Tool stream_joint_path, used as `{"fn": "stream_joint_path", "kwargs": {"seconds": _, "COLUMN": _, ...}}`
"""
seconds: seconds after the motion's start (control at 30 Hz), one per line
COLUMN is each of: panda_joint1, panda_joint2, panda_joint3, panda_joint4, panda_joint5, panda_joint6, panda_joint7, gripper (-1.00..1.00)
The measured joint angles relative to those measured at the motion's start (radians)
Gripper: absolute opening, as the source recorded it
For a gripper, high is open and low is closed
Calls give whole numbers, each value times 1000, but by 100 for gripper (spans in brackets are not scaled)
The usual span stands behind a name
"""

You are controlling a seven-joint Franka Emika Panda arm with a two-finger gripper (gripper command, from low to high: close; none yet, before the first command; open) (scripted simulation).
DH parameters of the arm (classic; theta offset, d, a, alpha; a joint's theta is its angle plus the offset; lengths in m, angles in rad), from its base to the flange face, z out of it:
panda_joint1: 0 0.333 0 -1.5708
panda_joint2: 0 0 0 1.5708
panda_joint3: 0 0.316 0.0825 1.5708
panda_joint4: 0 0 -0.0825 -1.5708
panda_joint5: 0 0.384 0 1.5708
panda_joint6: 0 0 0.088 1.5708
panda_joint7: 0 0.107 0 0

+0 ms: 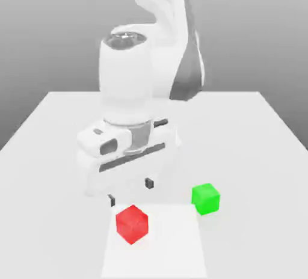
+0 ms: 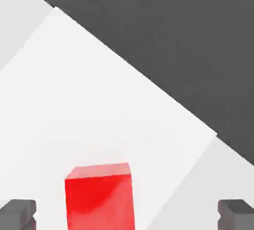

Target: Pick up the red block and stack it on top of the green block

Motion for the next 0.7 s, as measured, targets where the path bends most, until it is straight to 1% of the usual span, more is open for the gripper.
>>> {"fn": "stream_joint_path", "kwargs": {"seconds": 0.17, "panda_joint1": -63, "panda_joint2": 182, "panda_joint3": 86, "panda_joint4": 21, "panda_joint5": 101, "panda_joint6": 150, "panda_joint7": -85, "gripper": 0}}
{"fn": "stream_joint_path", "kwargs": {"seconds": 0.2, "panda_joint1": -74, "panda_joint2": 201, "panda_joint3": 98, "panda_joint4": 24, "panda_joint5": 109, "panda_joint6": 166, "panda_joint7": -91, "gripper": -100}}
{"fn": "stream_joint_path", "kwargs": {"seconds": 0.43, "panda_joint1": -74, "panda_joint2": 197, "panda_joint3": 97, "panda_joint4": 23, "panda_joint5": 104, "panda_joint6": 161, "panda_joint7": -88, "gripper": -100}}
{"fn": "stream_joint_path", "kwargs": {"seconds": 0.63, "panda_joint1": -55, "panda_joint2": 1, "panda_joint3": 53, "panda_joint4": -7, "panda_joint5": -9, "panda_joint6": -3, "panda_joint7": -4, "gripper": -100}}
{"fn": "stream_joint_path", "kwargs": {"seconds": 0.7, "panda_joint1": 12, "panda_joint2": -71, "panda_joint3": 86, "panda_joint4": -43, "panda_joint5": -16, "panda_joint6": -39, "panda_joint7": 55, "gripper": -100}}
